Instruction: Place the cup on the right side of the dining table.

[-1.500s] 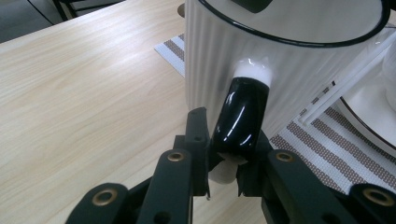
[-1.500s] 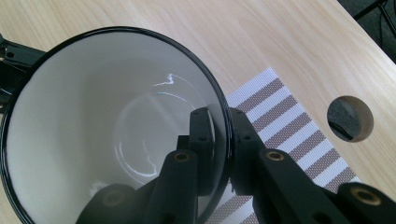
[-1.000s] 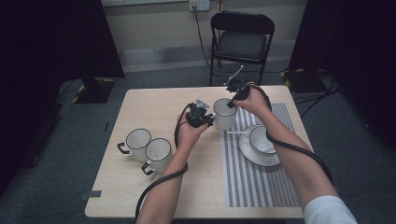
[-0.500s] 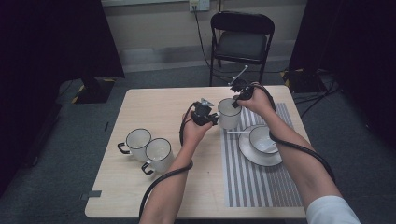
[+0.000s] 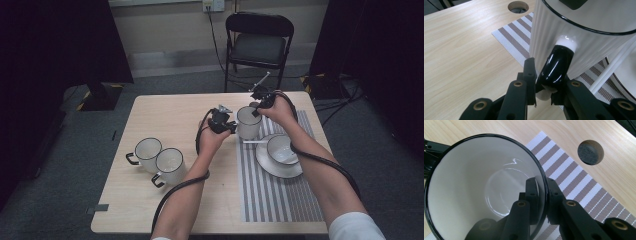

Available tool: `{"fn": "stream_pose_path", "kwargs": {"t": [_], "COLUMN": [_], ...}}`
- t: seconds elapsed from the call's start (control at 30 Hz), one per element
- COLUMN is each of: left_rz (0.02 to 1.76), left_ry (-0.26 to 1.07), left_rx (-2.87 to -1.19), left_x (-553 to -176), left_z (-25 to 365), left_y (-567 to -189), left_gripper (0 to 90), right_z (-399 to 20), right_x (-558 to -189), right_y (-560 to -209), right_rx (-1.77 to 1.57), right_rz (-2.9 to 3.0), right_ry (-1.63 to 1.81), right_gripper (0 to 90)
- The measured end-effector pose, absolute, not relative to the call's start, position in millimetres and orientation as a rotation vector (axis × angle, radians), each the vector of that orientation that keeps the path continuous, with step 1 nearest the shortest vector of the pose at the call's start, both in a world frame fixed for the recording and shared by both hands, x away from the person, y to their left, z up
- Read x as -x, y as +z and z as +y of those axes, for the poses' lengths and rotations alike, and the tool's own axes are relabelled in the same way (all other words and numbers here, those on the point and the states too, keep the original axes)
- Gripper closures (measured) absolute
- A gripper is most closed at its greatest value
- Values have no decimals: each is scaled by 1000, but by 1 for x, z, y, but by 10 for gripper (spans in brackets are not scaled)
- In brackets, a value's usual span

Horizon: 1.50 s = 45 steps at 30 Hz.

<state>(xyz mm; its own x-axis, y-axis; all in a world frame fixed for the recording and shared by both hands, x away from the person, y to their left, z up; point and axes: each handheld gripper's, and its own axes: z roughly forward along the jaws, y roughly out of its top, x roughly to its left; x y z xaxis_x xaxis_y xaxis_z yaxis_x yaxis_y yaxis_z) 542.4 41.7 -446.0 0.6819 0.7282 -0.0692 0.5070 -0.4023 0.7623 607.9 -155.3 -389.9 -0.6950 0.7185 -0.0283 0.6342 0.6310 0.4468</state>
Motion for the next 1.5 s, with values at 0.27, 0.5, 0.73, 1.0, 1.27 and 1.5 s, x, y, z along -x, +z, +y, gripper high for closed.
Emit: {"fn": "stream_pose_path", "kwargs": {"t": [0.27, 0.5, 0.73, 1.0, 1.27, 1.5], "left_rz": [942, 950, 954, 957, 933, 964], "left_ry": [340, 334, 344, 346, 337, 299], "left_rx": [-2093, -2089, -2086, -2086, -2071, -2023], "left_x": [-545, -548, -549, -550, -552, -553], "left_z": [37, 34, 33, 35, 39, 48], "left_y": [-449, -454, -455, -457, -459, -457], "left_gripper": [786, 784, 781, 785, 782, 564], "right_z": [-160, -163, -166, -164, -165, -165], "right_x": [-610, -609, -609, -610, -613, -611], "right_y": [-392, -397, -398, -399, -400, -395], "right_rx": [-1125, -1148, -1157, -1160, -1171, -1170], "right_rz": [2648, 2641, 2646, 2640, 2638, 2613], "right_ry": [589, 589, 584, 588, 615, 624], "right_gripper": [825, 827, 831, 828, 823, 697]}}
